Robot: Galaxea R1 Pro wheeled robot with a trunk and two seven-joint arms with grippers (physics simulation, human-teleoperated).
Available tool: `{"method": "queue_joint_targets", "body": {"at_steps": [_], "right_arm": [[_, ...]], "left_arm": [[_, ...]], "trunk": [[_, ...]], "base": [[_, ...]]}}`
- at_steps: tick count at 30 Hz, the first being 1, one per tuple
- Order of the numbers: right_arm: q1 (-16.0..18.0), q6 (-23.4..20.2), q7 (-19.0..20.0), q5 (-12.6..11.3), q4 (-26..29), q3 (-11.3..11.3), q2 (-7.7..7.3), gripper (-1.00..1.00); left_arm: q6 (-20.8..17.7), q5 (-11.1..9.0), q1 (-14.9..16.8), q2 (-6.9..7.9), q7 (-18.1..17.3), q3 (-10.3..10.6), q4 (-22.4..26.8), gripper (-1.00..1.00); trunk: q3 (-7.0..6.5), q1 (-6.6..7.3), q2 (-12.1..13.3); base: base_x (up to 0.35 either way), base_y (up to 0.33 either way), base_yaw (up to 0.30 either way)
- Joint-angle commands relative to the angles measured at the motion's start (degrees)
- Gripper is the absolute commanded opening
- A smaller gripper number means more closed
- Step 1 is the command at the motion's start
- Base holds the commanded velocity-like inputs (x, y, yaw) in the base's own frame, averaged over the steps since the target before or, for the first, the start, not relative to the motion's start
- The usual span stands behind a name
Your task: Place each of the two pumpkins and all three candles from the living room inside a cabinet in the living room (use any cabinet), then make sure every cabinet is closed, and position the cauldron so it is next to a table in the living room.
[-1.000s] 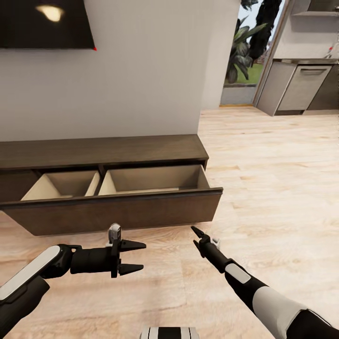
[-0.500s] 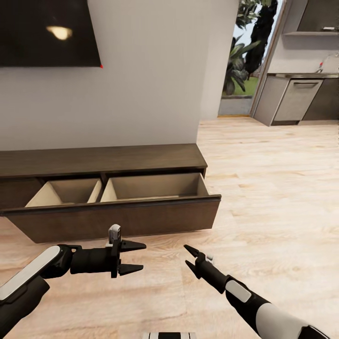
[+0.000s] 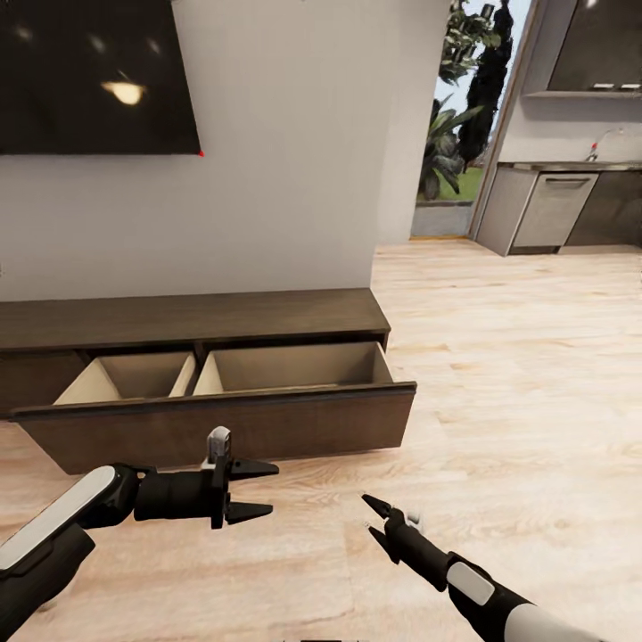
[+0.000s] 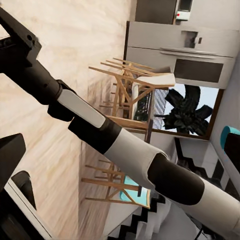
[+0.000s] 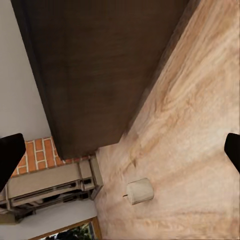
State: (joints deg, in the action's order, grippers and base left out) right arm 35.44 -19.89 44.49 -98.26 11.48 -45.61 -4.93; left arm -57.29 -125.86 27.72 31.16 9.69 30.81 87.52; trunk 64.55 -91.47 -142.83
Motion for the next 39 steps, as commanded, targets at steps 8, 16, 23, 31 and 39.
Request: {"method": "queue_joint_targets", "body": {"at_steps": [8,16,23,31,39], "right_arm": [[-0.02,3.49,-6.02,1.24,-2.2,-0.33,-0.16,1.0],[-0.02,8.05,-12.95,1.3,-2.25,-0.32,-0.16,1.0],[-0.02,9.89,-20.99,1.5,-2.25,-1.08,0.02,1.0],[-0.02,13.77,-32.44,3.21,-2.2,-4.14,0.25,1.0],[-0.02,15.76,-38.38,7.28,-2.15,-6.46,0.18,1.0]], "left_arm": [[0.0,-0.61,0.05,0.01,0.58,0.43,0.26,1.0],[0.07,-0.34,0.05,0.11,0.99,0.37,-0.25,1.0],[0.16,-0.26,0.05,0.02,6.18,0.24,-0.4,1.0],[0.38,-0.19,0.05,-0.22,12.06,-0.33,-0.37,1.0],[0.8,5.73,0.05,-0.86,33.56,-5.11,-0.5,1.0]], "trunk": [[-1.39,1.77,3.2],[-2.83,3.53,6.41],[-4.09,5.07,9.22],[-5.52,6.83,12.43],[-6.96,8.58,15.63]], "base": [[-0.031,0.0,0.0],[-0.026,0.0,0.0],[0.0,0.0,0.0],[0.0,0.0,0.0],[0.0,0.0,0.0]]}}
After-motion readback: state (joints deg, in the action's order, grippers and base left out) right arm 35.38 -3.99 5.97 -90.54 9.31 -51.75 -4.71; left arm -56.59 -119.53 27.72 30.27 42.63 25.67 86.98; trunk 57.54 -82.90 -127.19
